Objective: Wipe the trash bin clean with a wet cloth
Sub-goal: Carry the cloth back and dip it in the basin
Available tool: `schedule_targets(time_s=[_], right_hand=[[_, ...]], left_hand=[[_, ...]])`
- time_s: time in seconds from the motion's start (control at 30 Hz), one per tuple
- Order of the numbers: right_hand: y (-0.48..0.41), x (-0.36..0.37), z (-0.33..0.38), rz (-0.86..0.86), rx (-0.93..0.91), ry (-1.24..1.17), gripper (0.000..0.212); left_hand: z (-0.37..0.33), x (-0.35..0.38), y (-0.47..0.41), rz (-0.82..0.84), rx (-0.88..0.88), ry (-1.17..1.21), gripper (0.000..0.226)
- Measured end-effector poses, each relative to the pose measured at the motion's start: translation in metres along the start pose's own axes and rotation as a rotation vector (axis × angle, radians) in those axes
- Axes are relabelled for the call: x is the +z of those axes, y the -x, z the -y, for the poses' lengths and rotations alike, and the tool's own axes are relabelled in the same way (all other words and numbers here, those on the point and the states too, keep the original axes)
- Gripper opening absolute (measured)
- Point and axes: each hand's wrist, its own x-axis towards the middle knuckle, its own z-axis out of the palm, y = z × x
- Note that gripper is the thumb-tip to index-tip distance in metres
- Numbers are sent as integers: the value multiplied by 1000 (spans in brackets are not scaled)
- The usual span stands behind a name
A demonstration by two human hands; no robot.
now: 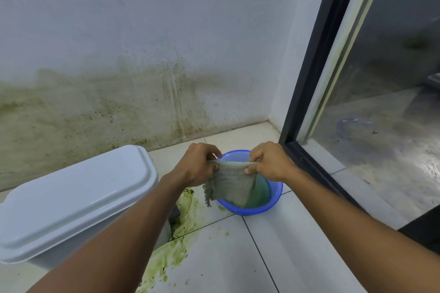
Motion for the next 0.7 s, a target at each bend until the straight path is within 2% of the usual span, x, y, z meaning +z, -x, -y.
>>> schedule_targets(time_s=[0.2,0.27,0.43,0.6,0.67,0.7], right_hand=[[4,21,-45,194,68,-20,24],[5,34,-61,211,104,-56,27],[0,64,-96,267,188,-185,13],[-26,85,-131,237,263,-156,11],[-37,98,-146,142,274,-65,22],[-39,104,-151,101,286,-26,34]], left_hand=[[24,31,-7,181,-51,-95,11],[34,45,-10,225,-69,-101,13],[59,76,-24,333,-85,-114,19],[76,111,-53,383,-114,-119,21],[79,132,-60,349,-124,-146,23],[83,144,-61,341,-130,-192,36]])
